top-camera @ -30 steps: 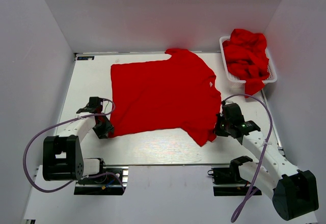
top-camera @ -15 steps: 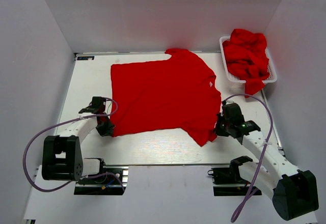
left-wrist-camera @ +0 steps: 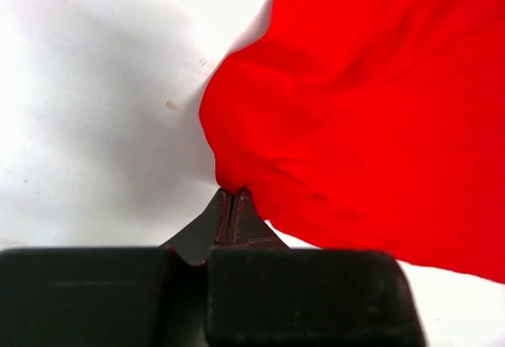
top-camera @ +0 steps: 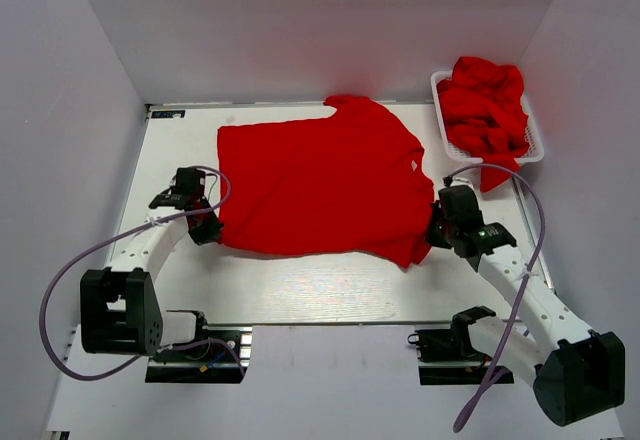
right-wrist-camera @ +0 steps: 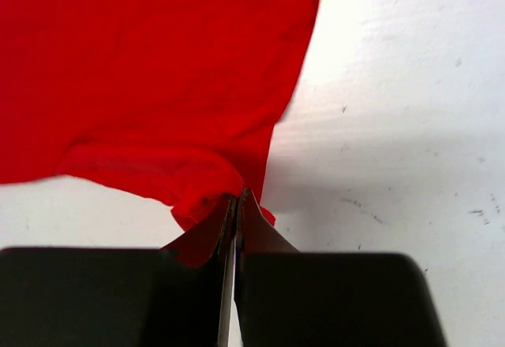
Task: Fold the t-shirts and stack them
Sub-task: Fold the flattened tshirt in 1/3 of the way
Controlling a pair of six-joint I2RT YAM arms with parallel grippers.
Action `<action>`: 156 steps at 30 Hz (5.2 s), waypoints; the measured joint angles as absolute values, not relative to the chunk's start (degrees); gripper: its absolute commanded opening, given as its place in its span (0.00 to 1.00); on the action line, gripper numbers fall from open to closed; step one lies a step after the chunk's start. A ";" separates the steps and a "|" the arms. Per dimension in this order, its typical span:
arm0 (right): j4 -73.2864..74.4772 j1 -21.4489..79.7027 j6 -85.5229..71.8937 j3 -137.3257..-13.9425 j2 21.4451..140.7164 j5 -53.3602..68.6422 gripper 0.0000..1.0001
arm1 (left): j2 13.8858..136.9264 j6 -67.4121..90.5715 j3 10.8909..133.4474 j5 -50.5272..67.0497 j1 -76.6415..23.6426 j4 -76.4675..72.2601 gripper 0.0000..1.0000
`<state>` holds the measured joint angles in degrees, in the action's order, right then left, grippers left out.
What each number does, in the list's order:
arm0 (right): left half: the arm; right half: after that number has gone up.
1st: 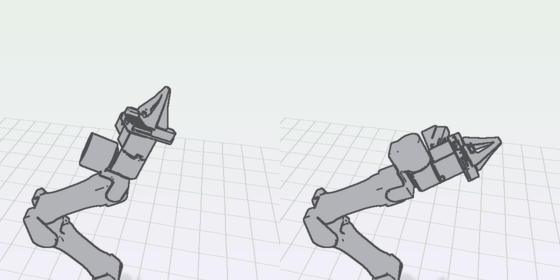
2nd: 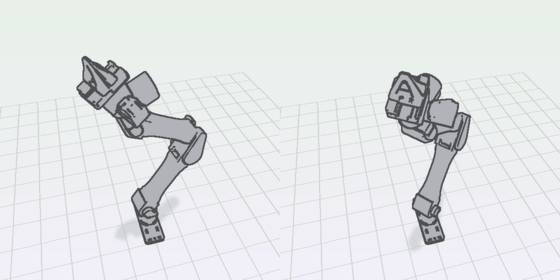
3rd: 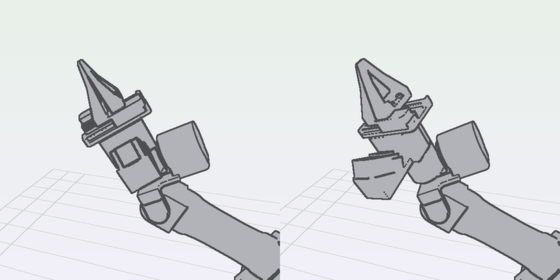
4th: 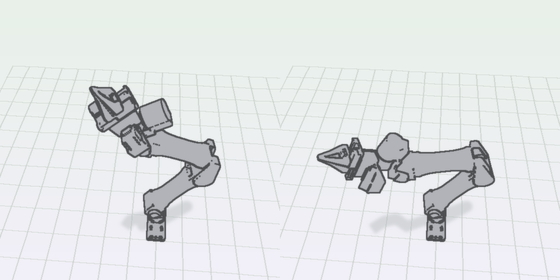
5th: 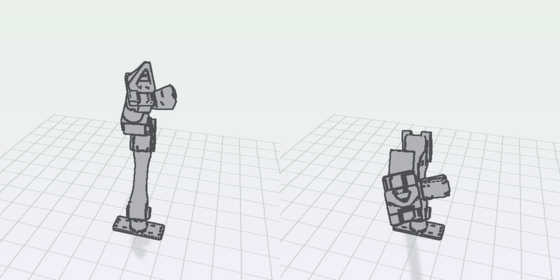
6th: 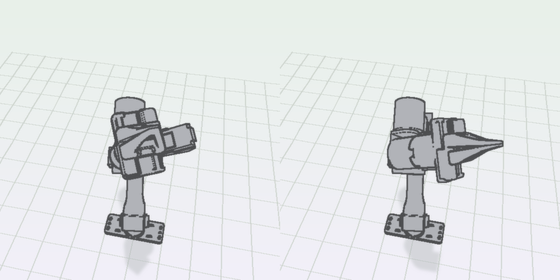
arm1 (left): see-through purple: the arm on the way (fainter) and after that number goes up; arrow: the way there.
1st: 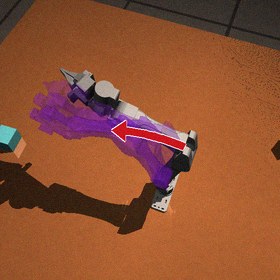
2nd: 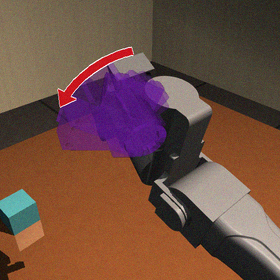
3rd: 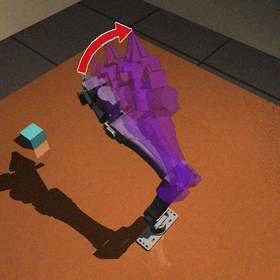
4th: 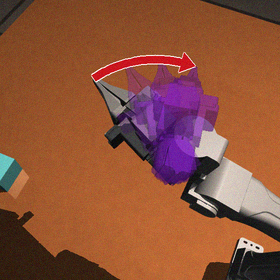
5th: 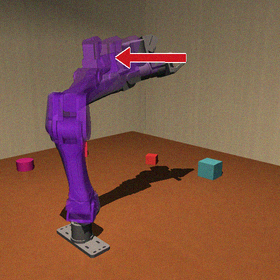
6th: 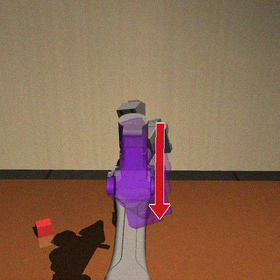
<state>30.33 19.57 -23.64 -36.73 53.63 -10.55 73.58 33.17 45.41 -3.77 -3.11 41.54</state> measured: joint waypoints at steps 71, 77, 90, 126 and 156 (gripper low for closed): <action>19.55 17.26 -3.79 -97.03 118.54 -21.02 0.76 | 112.53 22.50 81.36 -9.96 -2.04 25.89 1.00; 21.58 17.26 -3.03 -103.18 119.96 -19.33 0.90 | 112.57 22.17 88.55 -12.88 -2.04 29.74 1.00; 23.79 17.30 -10.13 -83.68 105.14 -4.67 0.90 | 107.46 21.41 83.53 -2.20 -2.72 31.62 1.00; 11.60 15.16 -18.11 -61.63 102.87 2.70 0.90 | 102.78 25.80 62.30 1.65 -6.13 21.71 1.00; 21.47 15.40 -26.35 -33.89 62.94 11.00 0.90 | 68.10 33.85 55.64 -2.87 -6.66 51.18 1.00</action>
<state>21.47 15.40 -26.35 -33.89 62.94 11.00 68.10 33.85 55.64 -2.87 -6.66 51.18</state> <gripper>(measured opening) 0.904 0.994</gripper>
